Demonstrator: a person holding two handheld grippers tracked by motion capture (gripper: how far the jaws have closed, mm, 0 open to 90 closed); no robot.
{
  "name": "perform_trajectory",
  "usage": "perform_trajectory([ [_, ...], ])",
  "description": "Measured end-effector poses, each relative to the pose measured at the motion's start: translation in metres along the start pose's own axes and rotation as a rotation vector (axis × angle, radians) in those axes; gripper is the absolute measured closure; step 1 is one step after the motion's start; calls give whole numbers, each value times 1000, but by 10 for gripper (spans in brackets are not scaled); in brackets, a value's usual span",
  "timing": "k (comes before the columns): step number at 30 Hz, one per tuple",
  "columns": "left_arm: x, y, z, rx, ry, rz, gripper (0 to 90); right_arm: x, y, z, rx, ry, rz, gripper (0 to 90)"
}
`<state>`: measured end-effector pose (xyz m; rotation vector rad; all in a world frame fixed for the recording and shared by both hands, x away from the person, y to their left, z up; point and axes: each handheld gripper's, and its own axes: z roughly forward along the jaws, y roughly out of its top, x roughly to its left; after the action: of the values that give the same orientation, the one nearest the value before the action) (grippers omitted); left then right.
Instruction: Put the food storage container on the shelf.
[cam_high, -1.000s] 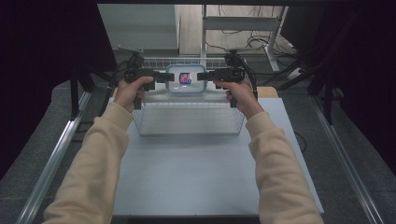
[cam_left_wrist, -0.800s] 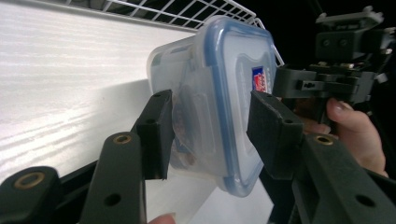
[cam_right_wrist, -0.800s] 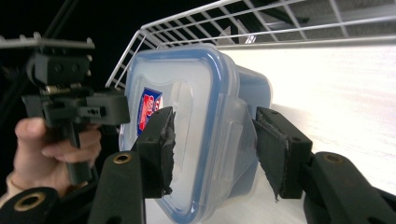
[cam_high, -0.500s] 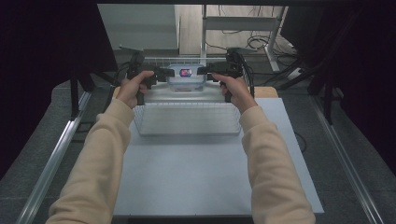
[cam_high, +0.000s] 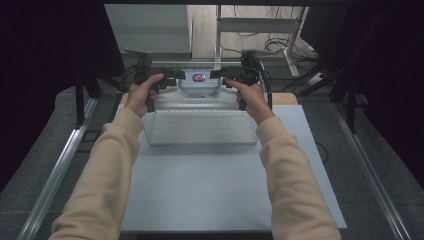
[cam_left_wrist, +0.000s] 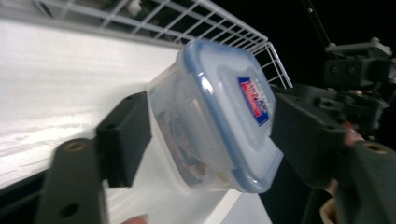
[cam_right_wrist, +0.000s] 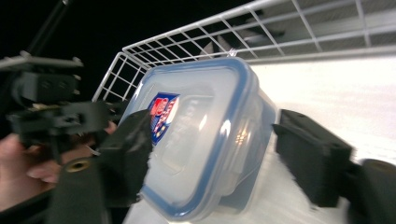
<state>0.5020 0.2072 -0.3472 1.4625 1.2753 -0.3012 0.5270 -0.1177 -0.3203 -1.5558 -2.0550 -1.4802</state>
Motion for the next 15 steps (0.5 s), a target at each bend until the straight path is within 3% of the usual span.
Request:
perform_trajectory([
  [2,-7,-2,-6,-15,18,41,249,4,-1,-3,-12,-14,-29,238],
  [3,-15,-6,-13,-22,51,106,226,13,-5,-9,-27,-36,-91,202],
  [4,-15,-6,-13,-22,51,106,216,13,-5,-9,-27,-36,-91,202],
  [7,-32,-20,-25,-36,120,185,206,24,-13,-23,-49,-41,-160,194],
  [10,-46,-43,-36,-32,172,283,205,31,-27,-38,-36,-45,-237,193],
  [15,-52,-92,-54,-23,173,372,207,30,-64,-68,-35,-61,-358,192],
])
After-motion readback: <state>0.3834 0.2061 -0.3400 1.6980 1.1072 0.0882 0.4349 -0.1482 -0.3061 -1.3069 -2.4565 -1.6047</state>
